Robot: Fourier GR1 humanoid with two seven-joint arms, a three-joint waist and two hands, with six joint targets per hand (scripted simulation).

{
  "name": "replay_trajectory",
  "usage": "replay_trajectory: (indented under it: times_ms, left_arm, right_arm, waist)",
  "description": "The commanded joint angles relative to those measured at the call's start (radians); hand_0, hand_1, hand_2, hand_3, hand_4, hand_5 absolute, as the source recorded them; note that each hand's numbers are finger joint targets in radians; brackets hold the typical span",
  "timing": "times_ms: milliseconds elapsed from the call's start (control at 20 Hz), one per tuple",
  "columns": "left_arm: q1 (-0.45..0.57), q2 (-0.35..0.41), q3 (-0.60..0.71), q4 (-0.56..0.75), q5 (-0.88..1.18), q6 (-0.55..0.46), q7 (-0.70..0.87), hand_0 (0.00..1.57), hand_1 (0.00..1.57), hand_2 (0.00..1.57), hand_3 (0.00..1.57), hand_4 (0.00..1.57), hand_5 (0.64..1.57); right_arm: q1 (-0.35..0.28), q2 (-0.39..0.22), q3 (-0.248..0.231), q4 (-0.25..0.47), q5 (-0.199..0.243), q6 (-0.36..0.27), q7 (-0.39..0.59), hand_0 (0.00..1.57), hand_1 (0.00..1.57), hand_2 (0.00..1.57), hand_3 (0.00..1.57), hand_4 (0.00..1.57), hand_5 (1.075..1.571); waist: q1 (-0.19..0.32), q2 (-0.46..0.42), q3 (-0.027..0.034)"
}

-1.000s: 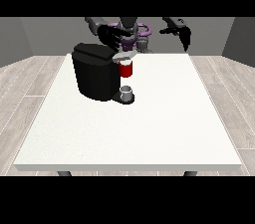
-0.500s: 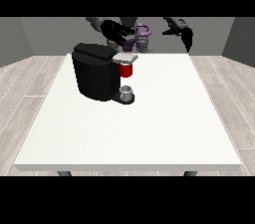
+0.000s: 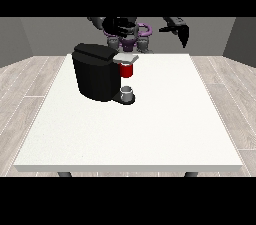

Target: Insert the coffee pod into the coffee machine and close the lid

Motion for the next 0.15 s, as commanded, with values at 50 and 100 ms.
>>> replay_trajectory:
  times_ms: [50, 100]
  left_arm:
    - [0.025, -0.015, 0.003, 0.009, 0.015, 0.006, 0.004, 0.00, 0.00, 0.00, 0.00, 0.25, 1.571]
    - [0.051, -0.006, 0.010, 0.013, 0.012, 0.007, 0.002, 0.00, 0.00, 0.00, 0.00, 0.19, 1.571]
  right_arm:
    - [0.200, 0.019, 0.089, -0.074, -0.105, -0.053, -0.029, 0.00, 0.00, 0.00, 0.00, 0.25, 1.571]
    - [0.263, 0.019, 0.086, -0.076, -0.109, -0.039, -0.046, 0.00, 0.00, 0.00, 0.00, 0.16, 1.571]
  waist:
    - [-0.053, -0.086, 0.0003]
    - [-0.078, -0.096, 0.0004]
